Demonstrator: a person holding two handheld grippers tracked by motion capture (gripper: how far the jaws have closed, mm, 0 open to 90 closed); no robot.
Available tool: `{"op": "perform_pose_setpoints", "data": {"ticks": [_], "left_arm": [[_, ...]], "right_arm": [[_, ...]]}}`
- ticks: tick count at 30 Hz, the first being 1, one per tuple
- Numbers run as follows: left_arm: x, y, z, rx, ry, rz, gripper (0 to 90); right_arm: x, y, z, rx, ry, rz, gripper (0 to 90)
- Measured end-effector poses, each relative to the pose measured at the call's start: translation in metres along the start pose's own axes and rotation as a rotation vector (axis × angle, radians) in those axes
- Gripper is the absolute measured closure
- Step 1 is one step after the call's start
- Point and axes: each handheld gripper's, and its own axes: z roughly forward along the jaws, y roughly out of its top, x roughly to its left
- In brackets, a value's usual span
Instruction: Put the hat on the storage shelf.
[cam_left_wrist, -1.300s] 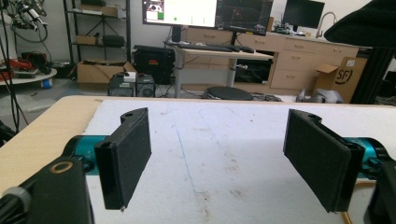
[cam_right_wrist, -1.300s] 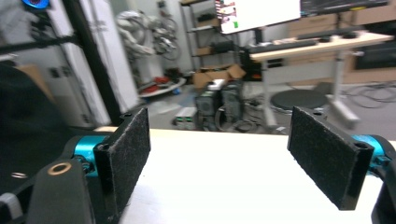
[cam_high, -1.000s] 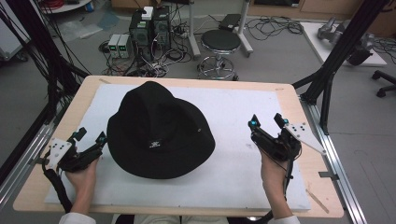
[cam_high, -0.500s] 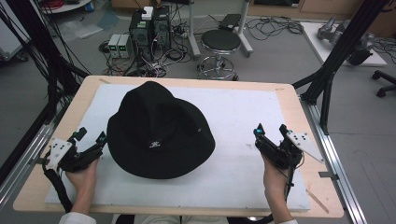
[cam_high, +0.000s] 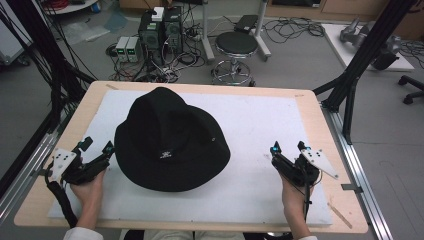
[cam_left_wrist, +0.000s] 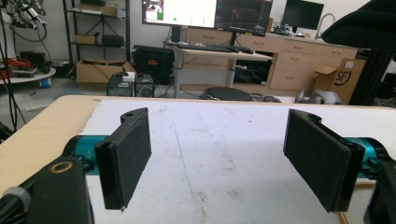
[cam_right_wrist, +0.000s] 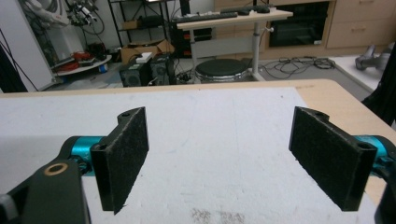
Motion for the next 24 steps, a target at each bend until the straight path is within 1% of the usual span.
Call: {"op": "perform_pose_setpoints", "data": {"ticks": [2,6,10,13,15,19,22,24], "left_arm": [[0.0,0.0,0.0,0.0,-0.002,-0.001,23.4],[0.0,0.0,0.001,0.004,-0.005,-0.003,23.4],[0.0,0.0,0.001,0.006,-0.008,-0.004,23.4],[0.0,0.0,0.0,0.001,-0.009,-0.009,23.4],[0.0,0.0,0.0,0.001,-0.007,-0.01,23.4],[0.001,-0.001,0.0,0.003,-0.01,-0.018,23.4],[0.001,-0.001,0.0,0.003,-0.011,-0.018,23.4],[0.0,0.0,0.0,0.003,-0.011,-0.018,23.4]], "right_arm": [[-0.002,-0.003,0.0,0.003,0.0,0.008,18.8],[-0.005,-0.011,0.003,0.0,-0.016,-0.01,18.8],[-0.007,-0.021,0.007,0.022,-0.023,-0.019,18.8],[-0.007,-0.022,0.007,0.029,-0.029,-0.033,18.3],[-0.006,-0.022,0.006,0.021,-0.036,-0.033,18.3],[-0.009,-0.024,0.006,0.02,-0.04,-0.023,18.3],[-0.011,-0.025,0.006,0.035,-0.043,-0.002,18.3],[-0.012,-0.025,0.006,0.031,-0.046,0.008,18.3]]}}
